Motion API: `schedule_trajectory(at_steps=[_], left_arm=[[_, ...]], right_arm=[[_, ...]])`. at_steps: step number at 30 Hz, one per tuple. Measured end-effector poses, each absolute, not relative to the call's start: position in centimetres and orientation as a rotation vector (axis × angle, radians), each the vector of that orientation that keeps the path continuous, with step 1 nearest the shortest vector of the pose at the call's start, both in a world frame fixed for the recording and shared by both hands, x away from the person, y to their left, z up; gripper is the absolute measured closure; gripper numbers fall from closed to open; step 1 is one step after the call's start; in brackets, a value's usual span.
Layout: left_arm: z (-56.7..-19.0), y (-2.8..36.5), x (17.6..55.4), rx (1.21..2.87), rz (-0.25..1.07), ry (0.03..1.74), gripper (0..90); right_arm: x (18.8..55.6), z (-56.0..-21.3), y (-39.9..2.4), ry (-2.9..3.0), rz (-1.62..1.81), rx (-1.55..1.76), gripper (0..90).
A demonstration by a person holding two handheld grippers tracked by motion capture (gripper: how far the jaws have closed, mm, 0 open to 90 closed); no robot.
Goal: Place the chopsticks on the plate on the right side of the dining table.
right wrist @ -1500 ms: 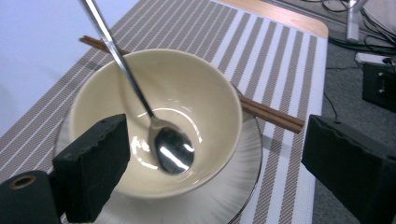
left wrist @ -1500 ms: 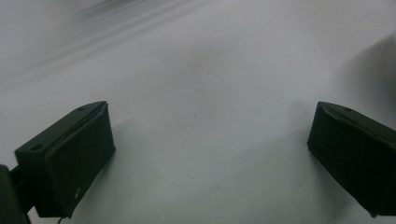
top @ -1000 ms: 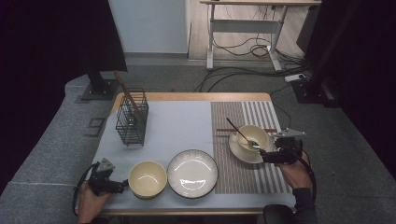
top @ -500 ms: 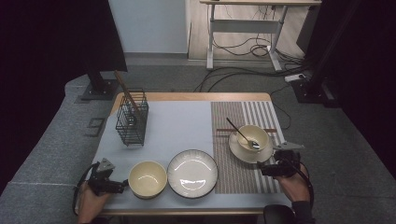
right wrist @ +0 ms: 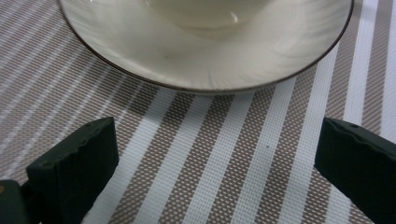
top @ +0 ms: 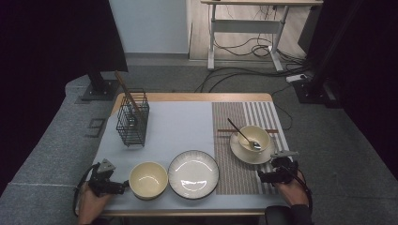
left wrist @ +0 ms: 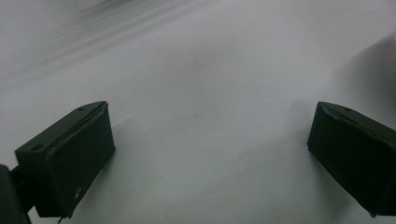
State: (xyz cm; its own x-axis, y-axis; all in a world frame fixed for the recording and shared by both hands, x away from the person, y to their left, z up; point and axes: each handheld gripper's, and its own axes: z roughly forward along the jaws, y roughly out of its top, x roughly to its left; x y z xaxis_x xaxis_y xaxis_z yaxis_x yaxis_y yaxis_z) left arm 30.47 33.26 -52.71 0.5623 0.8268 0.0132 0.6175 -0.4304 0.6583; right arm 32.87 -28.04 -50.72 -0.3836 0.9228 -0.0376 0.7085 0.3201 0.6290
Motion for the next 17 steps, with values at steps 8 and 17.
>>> schedule_trajectory(at_steps=[8,17], left_arm=[[-52.7,33.3,30.5,2.191,0.45,1.152,0.4],[-52.7,33.3,30.5,2.189,0.444,1.156,0.2]], right_arm=[[33.6,-52.8,-28.1,2.147,0.783,1.523,0.0],[33.0,-53.5,-28.3,2.096,0.874,1.461,0.0]])
